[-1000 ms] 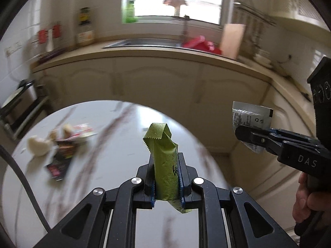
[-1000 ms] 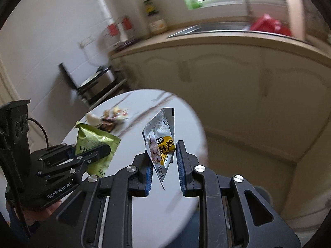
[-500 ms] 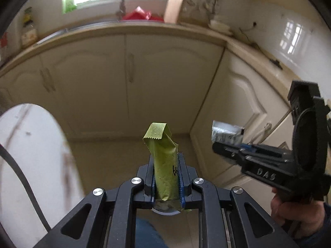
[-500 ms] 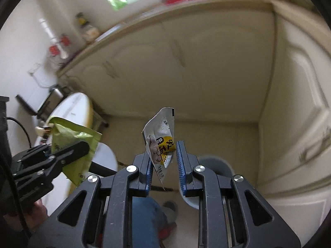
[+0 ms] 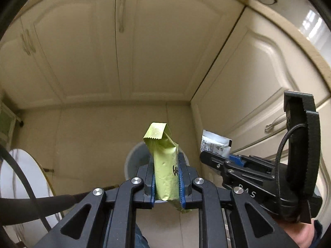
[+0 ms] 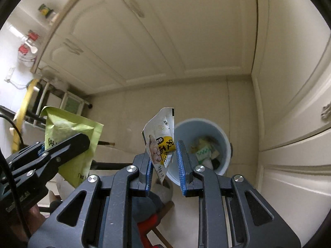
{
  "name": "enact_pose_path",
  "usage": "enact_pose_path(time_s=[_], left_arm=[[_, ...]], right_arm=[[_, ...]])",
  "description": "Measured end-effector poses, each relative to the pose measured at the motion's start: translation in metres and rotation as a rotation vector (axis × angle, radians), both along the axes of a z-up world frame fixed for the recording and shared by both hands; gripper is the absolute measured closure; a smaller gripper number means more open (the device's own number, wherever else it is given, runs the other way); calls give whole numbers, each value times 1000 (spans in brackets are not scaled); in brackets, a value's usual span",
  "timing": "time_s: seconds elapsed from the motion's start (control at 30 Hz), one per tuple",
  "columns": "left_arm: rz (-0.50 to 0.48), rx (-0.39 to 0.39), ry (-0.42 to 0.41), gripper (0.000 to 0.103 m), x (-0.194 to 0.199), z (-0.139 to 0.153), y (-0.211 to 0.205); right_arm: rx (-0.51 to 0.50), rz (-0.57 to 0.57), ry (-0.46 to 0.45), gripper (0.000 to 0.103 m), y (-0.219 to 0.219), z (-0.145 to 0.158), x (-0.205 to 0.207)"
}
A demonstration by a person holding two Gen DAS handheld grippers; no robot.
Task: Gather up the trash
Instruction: 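Carry the yellow-green packet and white-yellow sachet to the blue bin, then open both tools over the blue bin, then move both open tools back over the table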
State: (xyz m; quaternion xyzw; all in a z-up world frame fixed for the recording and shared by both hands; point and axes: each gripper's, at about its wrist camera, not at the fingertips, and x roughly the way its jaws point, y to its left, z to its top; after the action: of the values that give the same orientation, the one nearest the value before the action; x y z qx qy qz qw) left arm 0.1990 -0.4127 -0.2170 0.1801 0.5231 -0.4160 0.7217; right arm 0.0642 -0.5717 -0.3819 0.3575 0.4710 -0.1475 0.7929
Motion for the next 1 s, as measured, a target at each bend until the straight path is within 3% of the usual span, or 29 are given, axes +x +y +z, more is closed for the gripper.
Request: enact_pose_path(time_s=[0.3, 0.4, 0.53, 0.63, 0.8, 1.0], left_arm=[[29, 54, 75, 84, 30, -36, -37], [44, 62, 69, 67, 36, -38, -38], [53, 55, 59, 43, 36, -39, -40], [67, 53, 48, 36, 36, -39, -42], [90, 50, 5, 25, 23, -33, -33], [93, 21, -70, 21, 6, -8, -20]], right_arm=[[58, -6, 69, 77, -4, -43, 2], [58, -24, 79, 45, -6, -46, 0], [53, -55, 67, 19, -8, -43, -6], [30, -99, 58, 0, -11, -36, -13], [-8, -123, 86, 0, -13, -27, -17], [-45, -182, 40, 0, -12, 0, -27]])
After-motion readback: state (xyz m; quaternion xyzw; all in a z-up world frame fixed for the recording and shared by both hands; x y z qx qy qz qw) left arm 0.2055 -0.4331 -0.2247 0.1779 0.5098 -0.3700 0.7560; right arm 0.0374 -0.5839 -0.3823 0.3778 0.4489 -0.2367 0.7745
